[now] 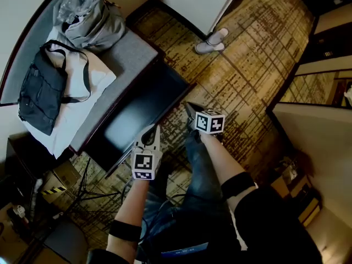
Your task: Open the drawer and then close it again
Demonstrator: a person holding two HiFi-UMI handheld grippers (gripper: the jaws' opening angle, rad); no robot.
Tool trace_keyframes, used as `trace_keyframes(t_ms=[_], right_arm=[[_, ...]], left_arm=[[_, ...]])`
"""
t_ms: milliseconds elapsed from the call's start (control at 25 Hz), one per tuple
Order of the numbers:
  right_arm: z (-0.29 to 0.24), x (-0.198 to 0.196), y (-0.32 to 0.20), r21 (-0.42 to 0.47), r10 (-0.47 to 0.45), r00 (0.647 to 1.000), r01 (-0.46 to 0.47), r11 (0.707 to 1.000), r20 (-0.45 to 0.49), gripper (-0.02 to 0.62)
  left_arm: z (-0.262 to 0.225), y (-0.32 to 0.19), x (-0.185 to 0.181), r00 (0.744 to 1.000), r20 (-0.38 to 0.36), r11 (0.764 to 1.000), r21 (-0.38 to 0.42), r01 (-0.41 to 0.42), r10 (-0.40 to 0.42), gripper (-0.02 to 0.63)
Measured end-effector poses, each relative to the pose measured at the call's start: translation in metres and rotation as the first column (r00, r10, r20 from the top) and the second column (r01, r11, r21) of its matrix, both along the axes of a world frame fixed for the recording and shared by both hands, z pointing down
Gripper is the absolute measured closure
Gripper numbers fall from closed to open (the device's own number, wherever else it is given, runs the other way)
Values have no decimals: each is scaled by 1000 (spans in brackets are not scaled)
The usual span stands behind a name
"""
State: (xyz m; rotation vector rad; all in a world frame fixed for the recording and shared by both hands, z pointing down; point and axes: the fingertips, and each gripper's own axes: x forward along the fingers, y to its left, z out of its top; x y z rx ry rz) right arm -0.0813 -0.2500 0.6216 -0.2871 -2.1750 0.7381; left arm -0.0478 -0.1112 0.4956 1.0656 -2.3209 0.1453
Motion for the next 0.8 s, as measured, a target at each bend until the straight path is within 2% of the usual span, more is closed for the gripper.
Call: trace_keyframes(t_ms=[120, 240, 480, 640, 800], right_arm=[[-55, -4, 9, 75, -96, 993, 90, 993, 67, 595], [-113, -6, 22, 162, -185, 972, 161, 974, 147, 595], [-223, -14, 58, 302, -350, 892, 262, 916, 286, 595], [-281, -22, 85, 349, -418, 832, 294, 890, 365, 595], [-320, -31, 119, 355, -478, 770, 344, 869, 423, 595]], left_arm=[[-35, 14, 2, 1000, 16, 1000, 5, 26, -27, 606], [-71, 36, 3, 996, 36, 997, 7, 75, -76, 606], [-138, 86, 3, 972, 102, 977, 26, 210, -211, 606], [-169, 118, 6, 944, 138, 954, 34, 297, -299, 606], [-193, 150, 16, 907, 173, 923, 37, 383, -383, 606]])
